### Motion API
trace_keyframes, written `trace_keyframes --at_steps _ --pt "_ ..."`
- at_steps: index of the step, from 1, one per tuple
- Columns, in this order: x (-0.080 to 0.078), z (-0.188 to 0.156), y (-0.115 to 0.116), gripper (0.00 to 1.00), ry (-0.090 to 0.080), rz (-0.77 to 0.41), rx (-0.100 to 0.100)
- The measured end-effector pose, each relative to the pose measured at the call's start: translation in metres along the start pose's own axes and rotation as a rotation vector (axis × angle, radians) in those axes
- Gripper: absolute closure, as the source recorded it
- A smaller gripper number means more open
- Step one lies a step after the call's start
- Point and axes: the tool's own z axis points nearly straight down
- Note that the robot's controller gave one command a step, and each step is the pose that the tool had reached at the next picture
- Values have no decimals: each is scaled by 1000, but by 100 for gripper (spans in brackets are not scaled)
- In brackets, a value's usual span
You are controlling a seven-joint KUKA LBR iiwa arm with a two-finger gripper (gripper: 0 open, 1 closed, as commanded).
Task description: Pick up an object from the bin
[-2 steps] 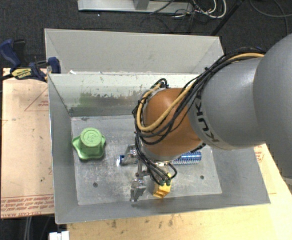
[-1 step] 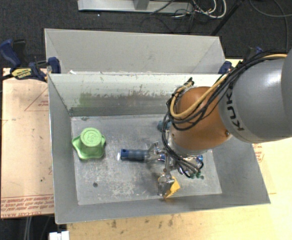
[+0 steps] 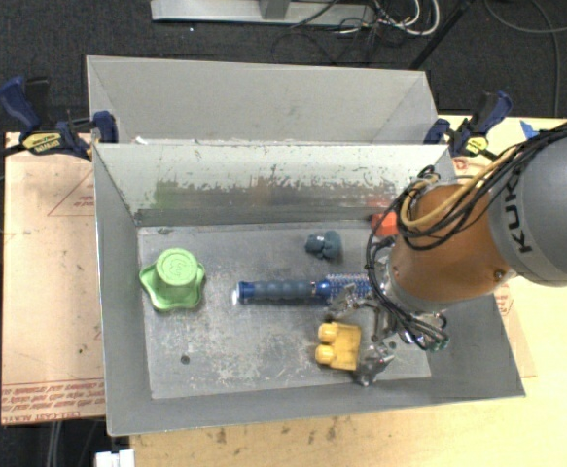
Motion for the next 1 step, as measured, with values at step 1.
trace_keyframes --at_steps 1 --pt "1 -1 0 100 7 -2 4"
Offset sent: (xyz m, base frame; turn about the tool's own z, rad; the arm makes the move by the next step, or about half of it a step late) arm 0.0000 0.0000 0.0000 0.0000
